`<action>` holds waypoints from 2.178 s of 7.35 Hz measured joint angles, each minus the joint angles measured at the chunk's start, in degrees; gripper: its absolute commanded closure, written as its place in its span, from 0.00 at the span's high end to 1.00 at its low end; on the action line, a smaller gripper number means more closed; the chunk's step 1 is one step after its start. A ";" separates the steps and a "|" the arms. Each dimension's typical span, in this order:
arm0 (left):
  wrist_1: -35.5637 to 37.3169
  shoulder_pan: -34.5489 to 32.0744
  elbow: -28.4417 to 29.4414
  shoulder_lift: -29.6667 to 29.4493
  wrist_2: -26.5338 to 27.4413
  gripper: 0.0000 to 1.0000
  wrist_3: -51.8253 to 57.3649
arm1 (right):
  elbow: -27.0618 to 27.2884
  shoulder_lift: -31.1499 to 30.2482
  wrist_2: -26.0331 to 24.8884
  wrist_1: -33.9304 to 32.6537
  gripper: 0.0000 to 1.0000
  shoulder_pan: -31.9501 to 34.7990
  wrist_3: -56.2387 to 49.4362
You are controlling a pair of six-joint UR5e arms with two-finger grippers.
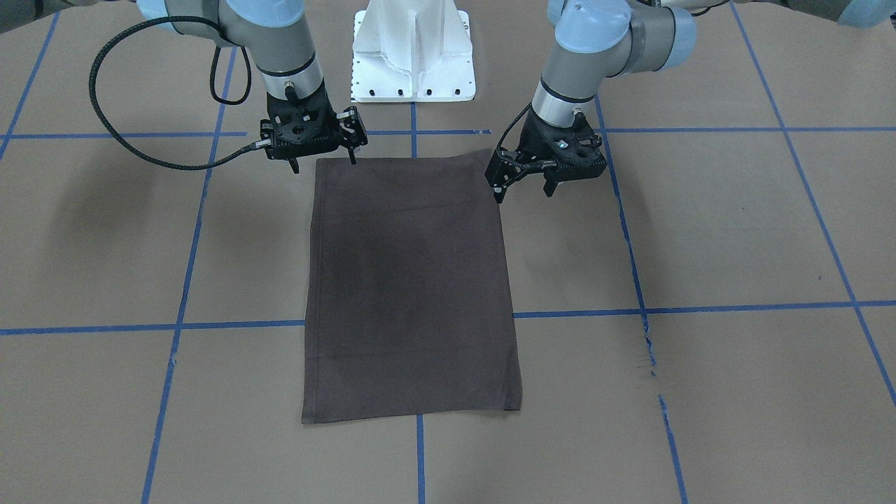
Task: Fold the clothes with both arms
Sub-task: 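Move the right gripper to the bundle's near edge beside the left gripper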
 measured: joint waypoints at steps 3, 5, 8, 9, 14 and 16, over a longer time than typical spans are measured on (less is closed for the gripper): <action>-1.83 11.03 -0.26 1.12 5.76 0.91 -16.91 | 0.52 0.26 1.61 1.25 1.00 2.05 0.14; -1.85 13.82 0.92 0.90 7.16 0.86 -18.81 | 0.74 0.35 2.70 1.35 1.00 2.91 1.00; -1.64 14.54 1.58 1.03 7.95 0.45 -19.20 | 0.82 0.44 3.12 1.39 1.00 3.08 1.99; -1.58 14.54 1.60 1.18 8.06 0.24 -19.24 | 0.82 0.45 3.14 1.38 1.00 3.11 2.04; -0.77 14.50 0.97 1.26 8.08 0.00 -18.57 | 0.83 0.48 3.21 1.39 1.00 3.15 2.22; 0.38 14.15 -1.01 1.31 7.90 0.00 -17.90 | 0.65 0.24 3.15 1.40 1.00 1.33 10.21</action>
